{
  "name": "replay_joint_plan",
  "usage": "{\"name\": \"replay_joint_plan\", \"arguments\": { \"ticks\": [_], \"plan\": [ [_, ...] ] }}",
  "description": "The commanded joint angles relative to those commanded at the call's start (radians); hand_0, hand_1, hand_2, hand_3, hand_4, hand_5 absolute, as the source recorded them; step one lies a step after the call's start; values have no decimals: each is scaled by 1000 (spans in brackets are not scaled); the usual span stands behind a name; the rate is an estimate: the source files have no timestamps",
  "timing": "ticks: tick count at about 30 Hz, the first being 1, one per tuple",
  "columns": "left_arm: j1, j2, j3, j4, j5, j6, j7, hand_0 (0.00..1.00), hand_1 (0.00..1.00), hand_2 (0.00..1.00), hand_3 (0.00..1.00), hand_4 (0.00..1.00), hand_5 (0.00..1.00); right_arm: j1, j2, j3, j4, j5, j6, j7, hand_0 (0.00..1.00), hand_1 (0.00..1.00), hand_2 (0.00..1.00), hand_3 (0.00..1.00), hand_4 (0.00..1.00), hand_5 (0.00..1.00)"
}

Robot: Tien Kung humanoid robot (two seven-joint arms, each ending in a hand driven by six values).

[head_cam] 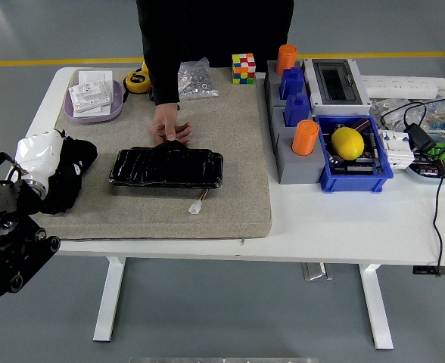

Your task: Pick the rag up,wipe the panel,place it on the desk

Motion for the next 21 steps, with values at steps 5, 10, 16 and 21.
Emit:
{"name": "replay_joint_plan", "arguments": {
  "ticks": [5,10,16,21],
  "plan": [
    [2,-2,10,-3,-42,-3,-9,272,255,470,419,393,2,1,0,-3,3,0,-2,1,695,445,636,616,998,702],
    [3,-4,22,-8,-104,-28,-16,272,255,470,419,393,2,2,0,1,1,-1,-2,1,695,445,636,616,998,702],
    [1,1,20,-18,-145,-41,-20,360,514,600,558,779,159,4,0,5,0,-3,-2,2,694,445,636,616,998,702],
    [1,6,14,-25,-160,-47,-24,403,638,734,638,896,282,6,1,7,-1,-4,-2,3,694,445,636,616,998,702]
  ]
}}
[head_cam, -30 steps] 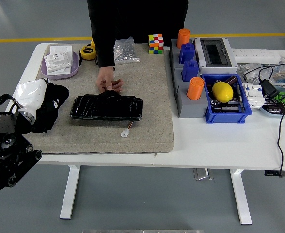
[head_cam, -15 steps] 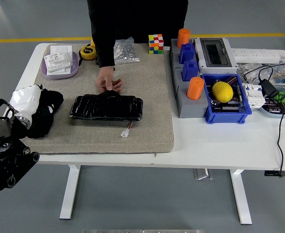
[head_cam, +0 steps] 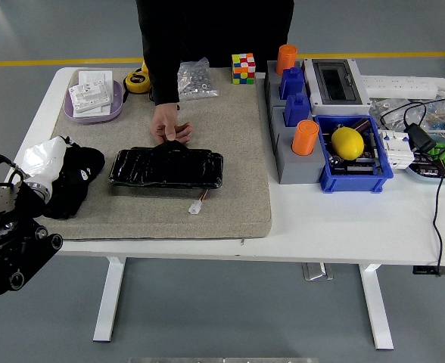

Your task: Pick the rag up,wipe the panel,place it on the desk

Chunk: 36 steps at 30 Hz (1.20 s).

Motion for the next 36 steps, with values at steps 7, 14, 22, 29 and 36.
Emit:
{"name": "replay_joint_plan", "arguments": {
  "ticks": [7,14,22,29,36],
  "plan": [
    [3,5,-10,-5,-16,-10,-2,408,668,750,756,998,479,2,1,2,-1,0,0,2,693,445,636,616,998,701],
    [6,13,-23,-16,-39,-16,-4,415,679,758,765,998,603,4,-1,6,-2,-4,1,2,695,445,636,616,998,701],
    [11,26,-34,-41,-122,-19,-10,416,681,758,768,998,633,4,0,12,-4,-9,4,1,694,445,636,616,998,701],
    [26,35,-83,-76,-172,-13,-14,417,682,758,772,998,666,3,1,10,-4,-7,3,2,695,445,636,616,998,701],
    [50,57,-142,-135,-228,-8,-15,417,682,756,771,998,682,-1,2,8,-3,-8,3,1,695,445,636,617,998,701]
  ]
}}
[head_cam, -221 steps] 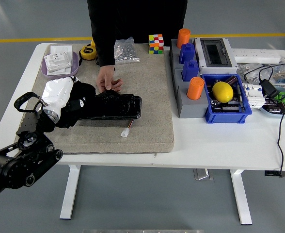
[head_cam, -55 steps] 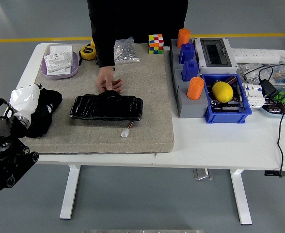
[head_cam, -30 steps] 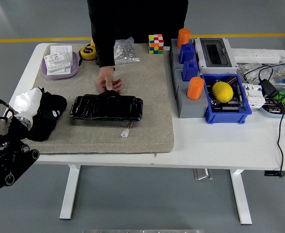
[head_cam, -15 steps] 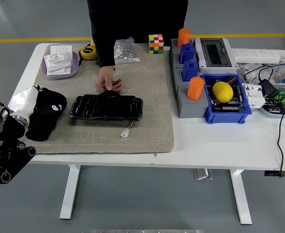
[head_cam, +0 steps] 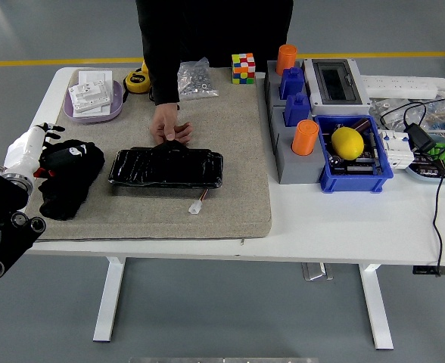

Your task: Pick the rag up,wipe the panel,place it on the desk

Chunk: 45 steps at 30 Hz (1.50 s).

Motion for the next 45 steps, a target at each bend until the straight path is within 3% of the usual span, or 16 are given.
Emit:
{"name": "replay_joint_plan", "arguments": {
  "ticks": [13,18,28,36,42,45],
  "plan": [
    [82,30,-136,-196,-21,5,5,416,680,749,774,998,701,-4,4,-10,2,4,-4,-1,695,445,636,616,998,701],
    [94,36,-146,-265,-37,17,-9,415,679,748,774,998,708,-6,5,-10,0,3,-2,-2,695,445,636,617,998,700],
    [128,2,-170,-332,-273,83,-208,415,653,706,749,998,737,-1,13,-29,0,7,-4,0,695,445,636,616,998,701],
    [144,0,-192,-342,-428,95,-305,415,649,702,738,998,731,-3,5,-43,4,3,-6,-7,694,445,636,616,998,701],
    [157,18,-191,-333,-639,26,-417,414,650,695,723,998,687,-1,1,-54,6,3,-8,-8,695,445,637,617,998,701],
    [162,26,-186,-333,-724,-12,-433,415,649,689,720,988,633,-1,1,-59,6,2,-7,-8,695,445,637,616,998,701]
  ]
}}
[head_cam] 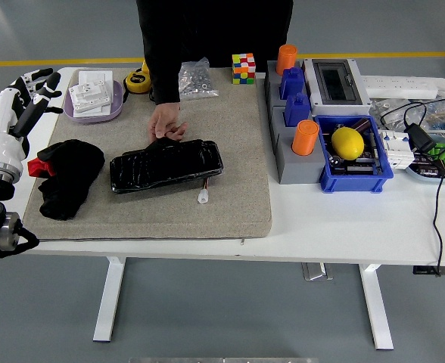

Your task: Pick the rag up,wipe the panel,place it on the desk

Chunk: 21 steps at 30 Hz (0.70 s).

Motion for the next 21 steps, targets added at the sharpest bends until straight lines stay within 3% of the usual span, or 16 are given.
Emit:
{"name": "replay_joint_plan", "arguments": {
  "ticks": [3,21],
  "plan": [
    [7,8,8,-1,-14,-21,2,415,649,689,720,988,633,1,1,-1,0,-1,1,1,695,445,637,616,998,701],
    [19,-5,-4,25,-6,-19,-1,422,657,694,725,966,591,4,9,3,3,12,-3,10,695,445,637,616,998,701]
  ]
}}
